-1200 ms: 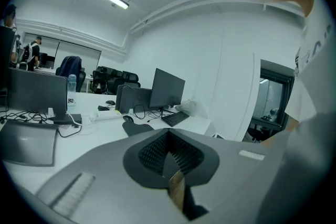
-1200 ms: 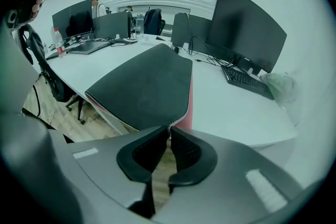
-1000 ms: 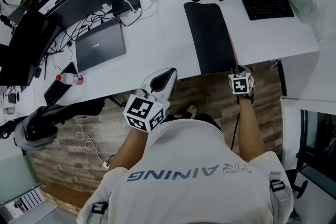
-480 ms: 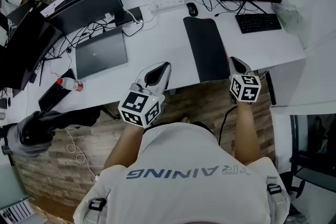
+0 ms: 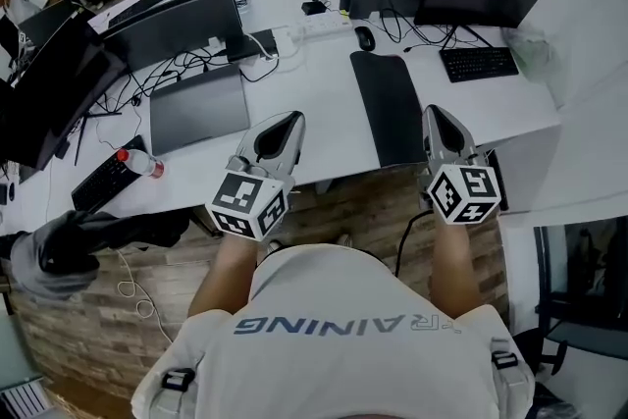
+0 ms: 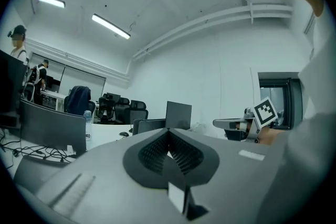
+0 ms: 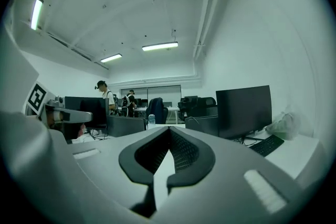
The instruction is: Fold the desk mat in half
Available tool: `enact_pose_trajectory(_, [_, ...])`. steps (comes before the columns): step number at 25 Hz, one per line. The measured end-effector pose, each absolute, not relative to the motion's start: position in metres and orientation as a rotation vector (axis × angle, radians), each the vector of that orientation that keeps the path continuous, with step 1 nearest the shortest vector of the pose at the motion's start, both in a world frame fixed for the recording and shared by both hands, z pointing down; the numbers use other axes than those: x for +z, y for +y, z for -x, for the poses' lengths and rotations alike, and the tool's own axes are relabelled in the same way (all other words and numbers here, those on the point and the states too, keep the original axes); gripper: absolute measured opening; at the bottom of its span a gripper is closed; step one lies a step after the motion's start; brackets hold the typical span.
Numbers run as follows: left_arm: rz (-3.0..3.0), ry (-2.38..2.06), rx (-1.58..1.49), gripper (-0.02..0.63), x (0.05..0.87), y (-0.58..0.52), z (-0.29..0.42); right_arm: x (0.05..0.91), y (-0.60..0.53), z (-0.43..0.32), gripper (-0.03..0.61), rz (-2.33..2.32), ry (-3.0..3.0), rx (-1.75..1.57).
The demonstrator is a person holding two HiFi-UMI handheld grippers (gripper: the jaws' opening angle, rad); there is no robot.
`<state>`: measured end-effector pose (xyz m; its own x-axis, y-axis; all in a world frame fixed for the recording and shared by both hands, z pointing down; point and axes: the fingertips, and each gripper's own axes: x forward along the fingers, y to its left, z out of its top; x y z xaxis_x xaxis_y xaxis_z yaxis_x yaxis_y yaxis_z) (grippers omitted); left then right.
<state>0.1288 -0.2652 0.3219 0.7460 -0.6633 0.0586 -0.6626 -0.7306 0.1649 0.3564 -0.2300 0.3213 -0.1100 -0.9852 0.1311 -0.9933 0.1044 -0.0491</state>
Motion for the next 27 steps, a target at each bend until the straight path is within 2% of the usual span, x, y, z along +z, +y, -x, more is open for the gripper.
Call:
enact_pose_trajectory(10, [-2.752, -1.085, -0.001, 0.0, 0.322, -0.274, -0.093, 0.302, -0.227, -0.305, 0.015, -1.991, -2.364, 0.111])
enact_pose_trajectory(27, [-2.768, -1.027, -0.012, 0.0, 0.32, -0.262, -0.098, 0.305, -0.217, -0.302, 0.015, -1.987, -2.359, 0.127])
